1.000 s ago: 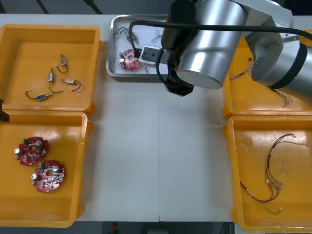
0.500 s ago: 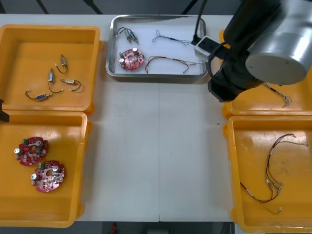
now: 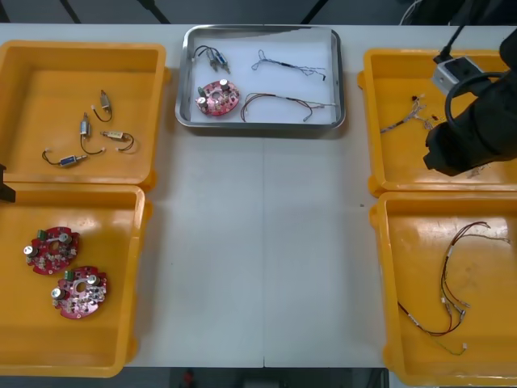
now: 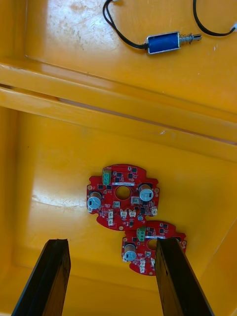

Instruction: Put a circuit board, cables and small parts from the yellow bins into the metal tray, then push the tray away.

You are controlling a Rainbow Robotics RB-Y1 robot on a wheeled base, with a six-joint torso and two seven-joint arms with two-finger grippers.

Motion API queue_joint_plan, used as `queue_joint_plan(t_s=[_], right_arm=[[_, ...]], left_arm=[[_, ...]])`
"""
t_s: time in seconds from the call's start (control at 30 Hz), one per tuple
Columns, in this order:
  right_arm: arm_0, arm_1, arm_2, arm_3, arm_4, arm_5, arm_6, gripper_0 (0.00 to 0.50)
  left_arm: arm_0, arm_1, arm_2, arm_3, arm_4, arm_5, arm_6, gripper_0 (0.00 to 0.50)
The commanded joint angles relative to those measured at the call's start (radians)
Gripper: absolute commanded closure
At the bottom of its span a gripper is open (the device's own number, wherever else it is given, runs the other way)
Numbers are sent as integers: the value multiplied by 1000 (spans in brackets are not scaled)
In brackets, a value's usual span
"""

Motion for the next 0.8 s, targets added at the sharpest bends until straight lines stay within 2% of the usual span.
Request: queue_joint_plan(t_s=[0.03,0.2,0.5,0.8], right_arm=[[151,-37,-199,-27,-36,16,-34,0],[289,-37,-332,-25,-45,12,-24,0],[451,-34,-456,-22,-48,-28,-8,0],[487,12,-464,25,-21,-48,13,0]], left_arm=[[15,46,21,-17,-9,-9,0,0],[15,46,21,-17,-9,-9,0,0],[15,46,21,-17,-9,-9,0,0],[15,46,21,-17,-9,-9,0,0]])
